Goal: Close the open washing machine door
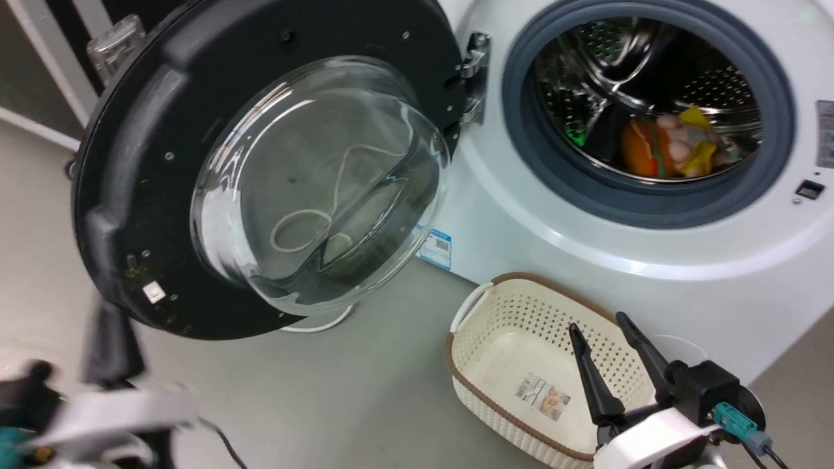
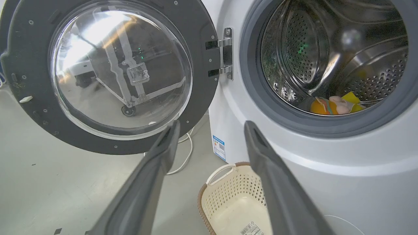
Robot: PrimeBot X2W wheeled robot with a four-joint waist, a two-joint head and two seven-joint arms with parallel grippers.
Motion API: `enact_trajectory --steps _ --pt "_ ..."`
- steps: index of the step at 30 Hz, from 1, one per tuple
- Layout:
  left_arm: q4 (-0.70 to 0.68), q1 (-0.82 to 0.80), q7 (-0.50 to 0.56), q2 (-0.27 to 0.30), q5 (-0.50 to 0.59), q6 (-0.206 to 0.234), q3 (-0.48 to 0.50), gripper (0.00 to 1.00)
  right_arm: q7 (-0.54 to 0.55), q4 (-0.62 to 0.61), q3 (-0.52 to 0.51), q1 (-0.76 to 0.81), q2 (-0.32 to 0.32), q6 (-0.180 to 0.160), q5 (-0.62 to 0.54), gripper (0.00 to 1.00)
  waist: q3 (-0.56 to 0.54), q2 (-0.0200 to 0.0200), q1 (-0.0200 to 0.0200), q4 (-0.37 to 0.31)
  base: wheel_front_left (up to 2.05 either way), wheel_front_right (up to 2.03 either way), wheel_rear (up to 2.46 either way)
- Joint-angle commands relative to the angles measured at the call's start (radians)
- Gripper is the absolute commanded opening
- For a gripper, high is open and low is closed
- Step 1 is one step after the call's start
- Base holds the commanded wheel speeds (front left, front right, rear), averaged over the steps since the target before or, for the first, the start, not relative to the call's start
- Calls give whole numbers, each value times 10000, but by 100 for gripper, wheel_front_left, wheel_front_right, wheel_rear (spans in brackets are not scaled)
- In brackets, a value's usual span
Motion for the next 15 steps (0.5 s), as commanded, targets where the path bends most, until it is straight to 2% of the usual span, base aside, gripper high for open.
enact_trajectory --steps 1,4,6,12,15 --pt "11 -499 -106 52 -406 -302 460 0 -105 -23 -33 127 37 7 -16 100 198 0 0 141 0 0 0" --pt "508 -1325 -164 480 -1184 -569 1065 0 -168 -39 -97 128 38 7 -122 100 427 0 0 221 0 0 0" --pt "950 -1946 -8 1046 -1753 -665 1455 0 -210 -37 -58 43 39 7 -177 100 623 0 0 172 0 0 0" --pt "2989 -3873 1535 2654 -3870 -784 2617 0 -334 78 51 -329 41 7 -300 100 1110 0 0 31 0 0 0" --pt "4157 -4732 2207 3276 -4623 -815 2946 0 -397 140 86 -475 42 8 -298 100 1277 0 0 11 0 0 0"
